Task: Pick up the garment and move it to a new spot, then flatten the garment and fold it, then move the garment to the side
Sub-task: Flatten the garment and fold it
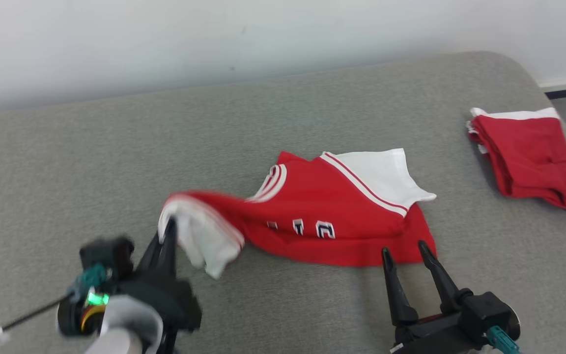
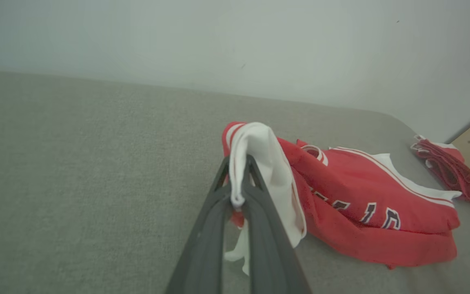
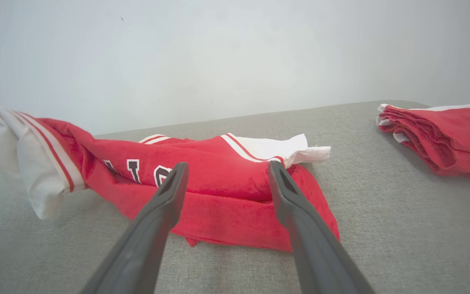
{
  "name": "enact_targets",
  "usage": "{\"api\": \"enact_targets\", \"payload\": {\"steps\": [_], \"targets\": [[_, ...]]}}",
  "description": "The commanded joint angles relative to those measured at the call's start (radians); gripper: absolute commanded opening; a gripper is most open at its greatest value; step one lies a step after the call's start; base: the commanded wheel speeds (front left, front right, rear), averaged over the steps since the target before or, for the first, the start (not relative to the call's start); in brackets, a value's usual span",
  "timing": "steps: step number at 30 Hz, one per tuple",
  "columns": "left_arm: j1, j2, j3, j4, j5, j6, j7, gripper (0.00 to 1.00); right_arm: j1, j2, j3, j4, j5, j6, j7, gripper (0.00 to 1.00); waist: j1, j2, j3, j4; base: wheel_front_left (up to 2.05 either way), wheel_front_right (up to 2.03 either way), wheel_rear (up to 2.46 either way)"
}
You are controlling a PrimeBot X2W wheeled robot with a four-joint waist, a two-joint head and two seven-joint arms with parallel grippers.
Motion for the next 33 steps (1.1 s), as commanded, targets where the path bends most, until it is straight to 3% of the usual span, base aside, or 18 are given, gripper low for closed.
{"api": "enact_targets", "payload": {"steps": [1, 8, 14, 15, 16, 23, 27, 30, 33], "targets": [[0.016, 0.006, 0.005, -0.001, 0.002, 0.006, -0.005, 0.0, -0.009, 0.002, 0.005, 0.001, -0.003, -0.002, -0.001, 1.0, 0.0, 0.0, 0.013, 0.043, 0.0, 0.0, 0.0], [0.151, -0.017, 0.032, -0.032, -0.059, 0.027, -0.047, 0.0, -0.017, -0.002, 0.017, 0.016, -0.008, -0.002, -0.001, 1.0, 0.0, 0.0, -0.005, 0.062, 0.0, 0.0, 0.0], [0.251, 0.013, 0.049, -0.152, -0.063, 0.103, -0.037, 0.0, 0.002, -0.018, 0.002, 0.009, -0.003, -0.002, -0.001, 1.0, 0.0, 0.0, -0.021, 0.047, 0.0, 0.0, 0.0], [0.274, 0.022, 0.039, -0.149, -0.068, 0.114, -0.017, 0.06, 0.005, -0.017, 0.0, 0.008, -0.005, -0.002, -0.001, 1.0, 0.0, 0.0, -0.023, 0.045, 0.0, 0.0, 0.0], [0.297, 0.042, 0.025, -0.131, -0.065, 0.13, 0.013, 1.0, 0.007, -0.017, 0.002, 0.009, -0.006, -0.002, -0.001, 1.0, 0.0, 0.0, -0.025, 0.04, 0.0, 0.0, 0.0], [0.355, 0.114, 0.013, -0.107, -0.061, 0.207, 0.11, 1.0, 0.01, -0.016, -0.004, 0.004, -0.002, -0.002, -0.001, 1.0, 0.0, 0.0, -0.033, 0.024, 0.0, 0.0, 0.0], [0.295, 0.175, 0.052, -0.211, -0.017, 0.243, 0.103, 1.0, 0.014, -0.013, -0.002, 0.001, 0.0, -0.002, -0.001, 1.0, 0.0, 0.0, -0.029, 0.012, 0.0, 0.0, 0.0], [0.205, 0.182, 0.03, -0.254, 0.018, 0.211, 0.117, 1.0, 0.012, -0.011, 0.0, 0.0, 0.003, -0.002, -0.001, 1.0, 0.0, 0.0, -0.021, 0.0, 0.0, 0.0, 0.0], [0.082, 0.151, -0.032, -0.219, 0.029, 0.142, 0.179, 1.0, -0.001, -0.008, 0.011, 0.001, 0.005, -0.002, -0.001, 1.0, 0.0, 0.0, -0.009, -0.019, 0.0, 0.0, 0.0]]}}
